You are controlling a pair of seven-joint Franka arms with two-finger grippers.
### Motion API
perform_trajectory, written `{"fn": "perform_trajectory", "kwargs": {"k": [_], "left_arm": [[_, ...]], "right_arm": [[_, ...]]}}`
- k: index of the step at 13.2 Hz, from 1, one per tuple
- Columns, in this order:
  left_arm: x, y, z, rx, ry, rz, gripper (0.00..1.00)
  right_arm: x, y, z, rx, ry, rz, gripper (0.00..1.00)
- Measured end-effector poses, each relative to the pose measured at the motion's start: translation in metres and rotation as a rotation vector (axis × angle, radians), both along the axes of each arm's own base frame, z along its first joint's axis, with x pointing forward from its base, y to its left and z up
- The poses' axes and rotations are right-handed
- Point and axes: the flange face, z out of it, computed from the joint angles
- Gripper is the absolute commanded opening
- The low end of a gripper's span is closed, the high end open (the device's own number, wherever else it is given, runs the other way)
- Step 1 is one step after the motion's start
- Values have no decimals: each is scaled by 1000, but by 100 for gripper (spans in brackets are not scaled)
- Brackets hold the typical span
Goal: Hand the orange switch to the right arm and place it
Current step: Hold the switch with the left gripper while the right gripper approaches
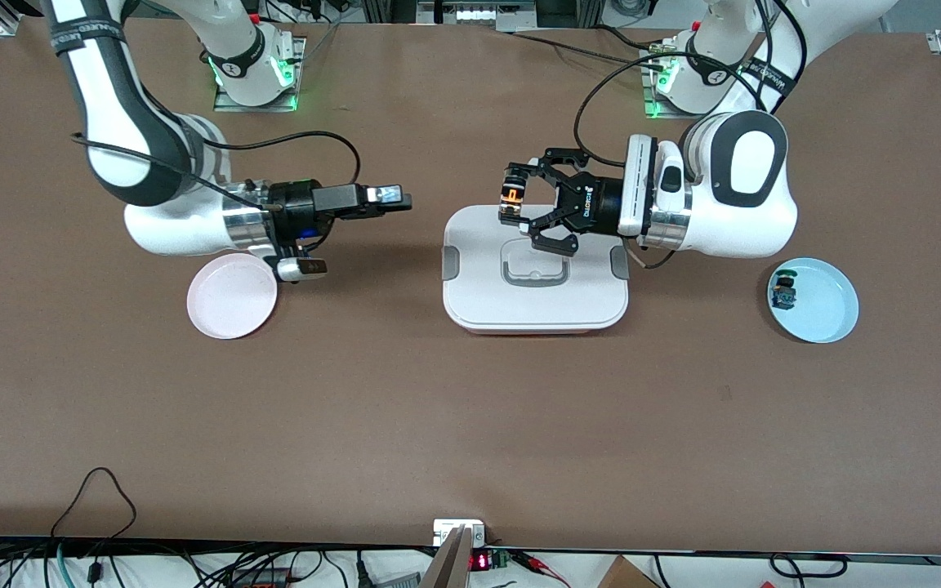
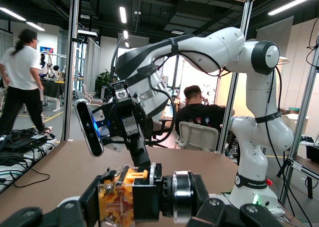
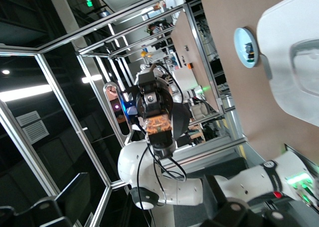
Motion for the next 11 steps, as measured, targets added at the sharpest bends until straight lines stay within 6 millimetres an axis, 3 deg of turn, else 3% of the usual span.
{"fn": "perform_trajectory", "kwargs": {"k": [3,7,11], "left_arm": [[0,0,0,0,0,0,0],[0,0,0,-3,2,2,0],[0,0,0,-3,2,2,0]], "right_arm": [[-10,33,-12,11,14,-31,100],[-26,73,-11,17,45,-94,100],[-33,87,-11,6,55,-118,100]]}}
